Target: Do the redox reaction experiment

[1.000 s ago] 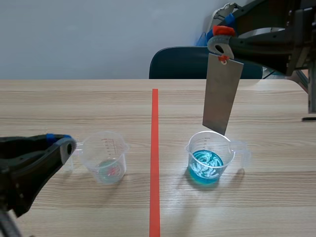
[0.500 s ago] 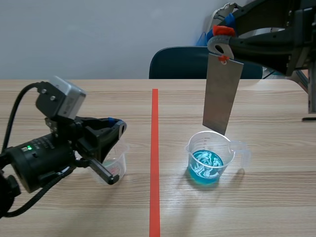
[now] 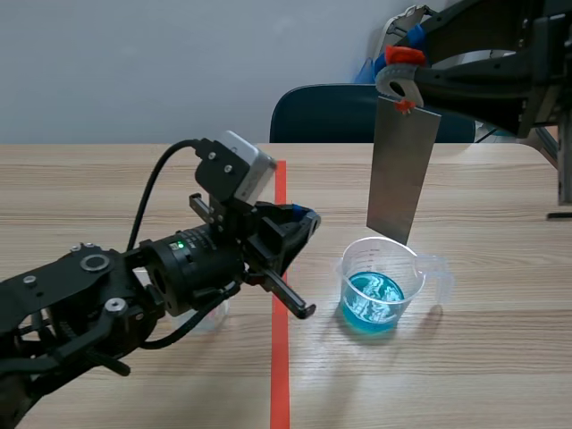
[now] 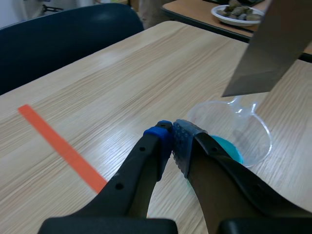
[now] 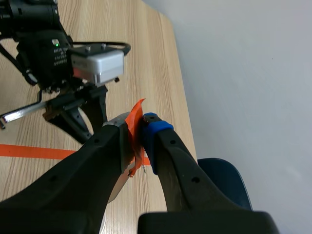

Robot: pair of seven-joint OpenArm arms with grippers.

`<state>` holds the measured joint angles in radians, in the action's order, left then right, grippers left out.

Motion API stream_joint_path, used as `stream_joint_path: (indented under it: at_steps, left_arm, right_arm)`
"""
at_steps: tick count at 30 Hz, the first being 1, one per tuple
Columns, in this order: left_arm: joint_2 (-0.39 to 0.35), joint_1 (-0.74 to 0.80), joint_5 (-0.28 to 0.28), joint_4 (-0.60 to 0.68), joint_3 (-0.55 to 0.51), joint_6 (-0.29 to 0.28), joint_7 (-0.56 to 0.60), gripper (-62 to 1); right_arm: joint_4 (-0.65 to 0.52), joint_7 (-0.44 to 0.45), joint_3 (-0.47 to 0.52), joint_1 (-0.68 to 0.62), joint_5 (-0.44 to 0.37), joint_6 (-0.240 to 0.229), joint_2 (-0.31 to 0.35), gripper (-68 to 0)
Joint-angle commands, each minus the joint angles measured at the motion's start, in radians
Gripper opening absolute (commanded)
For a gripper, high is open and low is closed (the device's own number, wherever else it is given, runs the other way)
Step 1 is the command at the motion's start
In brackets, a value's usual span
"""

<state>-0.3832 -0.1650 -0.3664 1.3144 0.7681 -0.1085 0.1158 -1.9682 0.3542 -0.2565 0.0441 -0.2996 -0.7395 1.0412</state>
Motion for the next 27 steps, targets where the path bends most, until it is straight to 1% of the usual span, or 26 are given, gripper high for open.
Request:
stream_joint_path:
  at_steps: [1,4,7,10,27]
  left_arm:
    - [0.015,-0.01,-0.002,0.006,0.008,-0.006,0.014,-58.4]
    - [0.045,-0.03,0.035,-0.012,0.032,-0.005,-0.004,-58.4]
    - [0.072,-0.038,0.046,-0.027,0.036,0.002,-0.009,-58.4]
    - [0.084,-0.037,0.046,-0.027,0.036,0.017,-0.009,-58.4]
    - [0.076,-0.031,0.046,-0.027,0.035,0.017,-0.009,-58.4]
  right_arm:
    - [-0.009,0.008,0.01,0.017,-0.014,-0.006,0.005,-67.1]
    - [-0.009,0.007,0.01,0.017,-0.014,-0.006,0.005,-67.1]
    - [-0.009,0.007,0.01,0.017,-0.014,-0.006,0.005,-67.1]
    - [-0.009,0.008,0.01,0.017,-0.014,-0.006,0.005,-67.1]
    - [-0.009,0.008,0.01,0.017,-0.014,-0.006,0.005,-67.1]
